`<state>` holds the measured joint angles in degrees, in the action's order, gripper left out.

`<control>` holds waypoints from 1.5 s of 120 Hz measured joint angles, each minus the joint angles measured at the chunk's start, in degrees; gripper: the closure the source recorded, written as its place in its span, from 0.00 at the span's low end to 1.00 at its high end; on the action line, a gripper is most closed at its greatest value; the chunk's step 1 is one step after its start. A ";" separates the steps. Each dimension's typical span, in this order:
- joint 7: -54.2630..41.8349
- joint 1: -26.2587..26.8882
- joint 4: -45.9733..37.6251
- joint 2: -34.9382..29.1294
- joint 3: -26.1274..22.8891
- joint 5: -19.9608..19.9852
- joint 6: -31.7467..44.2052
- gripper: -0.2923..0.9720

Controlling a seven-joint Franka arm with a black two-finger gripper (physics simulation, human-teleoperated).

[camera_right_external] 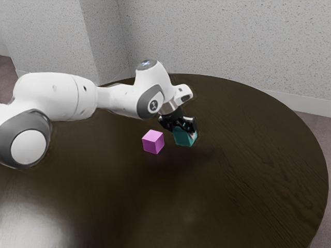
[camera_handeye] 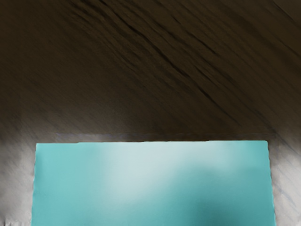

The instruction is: Pick up the blue block with one arm, and put the blue block on the pink block with one arm

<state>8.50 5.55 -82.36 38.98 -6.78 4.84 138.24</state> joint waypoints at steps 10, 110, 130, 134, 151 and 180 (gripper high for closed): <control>0.13 -3.60 -8.87 -7.08 0.62 -0.06 0.00 0.49; -6.37 -10.02 -9.35 -7.04 1.15 -1.55 -0.25 0.48; -8.56 -10.10 -8.48 -6.44 1.15 -1.54 -0.25 0.48; -8.96 -10.21 -8.41 -6.39 1.14 -1.54 -0.25 0.48; -10.63 -10.69 -7.35 -5.80 1.04 -1.49 -0.24 0.47; -13.26 -10.03 -7.58 -8.49 1.13 -1.56 -0.57 0.31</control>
<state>-4.76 -4.47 -89.94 30.49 -5.64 3.28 137.66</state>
